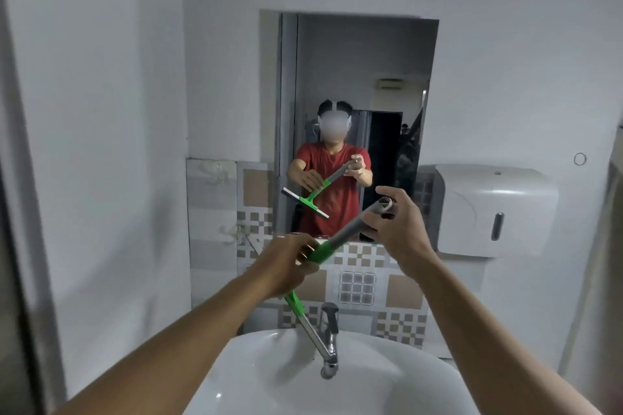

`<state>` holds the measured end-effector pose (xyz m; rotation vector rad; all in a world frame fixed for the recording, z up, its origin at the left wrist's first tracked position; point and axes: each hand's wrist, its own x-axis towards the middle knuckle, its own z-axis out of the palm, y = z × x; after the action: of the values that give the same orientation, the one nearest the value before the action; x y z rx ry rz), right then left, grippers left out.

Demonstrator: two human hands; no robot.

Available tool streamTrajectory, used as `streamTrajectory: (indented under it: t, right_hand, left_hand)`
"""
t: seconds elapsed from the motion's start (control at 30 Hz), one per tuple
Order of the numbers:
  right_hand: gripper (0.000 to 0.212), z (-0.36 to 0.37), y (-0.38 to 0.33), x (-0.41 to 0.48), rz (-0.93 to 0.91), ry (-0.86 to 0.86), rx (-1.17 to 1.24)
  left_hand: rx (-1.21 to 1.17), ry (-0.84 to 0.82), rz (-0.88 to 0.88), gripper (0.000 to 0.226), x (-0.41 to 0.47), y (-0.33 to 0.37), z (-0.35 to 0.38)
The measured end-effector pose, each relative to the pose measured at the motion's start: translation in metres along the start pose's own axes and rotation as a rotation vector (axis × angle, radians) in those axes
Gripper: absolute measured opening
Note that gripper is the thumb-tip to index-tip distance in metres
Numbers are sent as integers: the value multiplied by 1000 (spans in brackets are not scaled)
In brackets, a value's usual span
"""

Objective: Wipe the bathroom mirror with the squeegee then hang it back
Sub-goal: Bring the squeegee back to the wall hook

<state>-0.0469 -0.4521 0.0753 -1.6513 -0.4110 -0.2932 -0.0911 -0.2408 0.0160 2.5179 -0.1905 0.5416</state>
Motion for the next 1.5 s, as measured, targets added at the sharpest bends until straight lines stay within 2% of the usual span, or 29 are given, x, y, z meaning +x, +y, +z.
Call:
streamTrajectory:
  t: [0.17, 0.37, 0.7, 0.87, 1.07, 1.5]
  right_hand:
    - [55, 88, 4, 20, -1, -192, -2]
    - [50, 178, 19, 54, -56, -269, -42]
    - [46, 285, 52, 110, -61, -311, -53]
    - [48, 322, 54, 131, -81, -336, -105]
    - [43, 350, 62, 158, -115, -305, -149]
    - [42, 375, 89, 183, -146, -282, -209]
  left_hand:
    - [-215, 68, -54, 29, -4, -42, -13]
    - [-463, 179, -177, 34, 7, -114, -40]
    - [-523, 311, -198, 46, 47, -205, -66]
    - [-572, 378, -198, 48, 70, -231, -71]
    - [-523, 434, -207, 51, 102, -261, -72]
    - [-493, 500, -192, 46, 126, -293, -57]
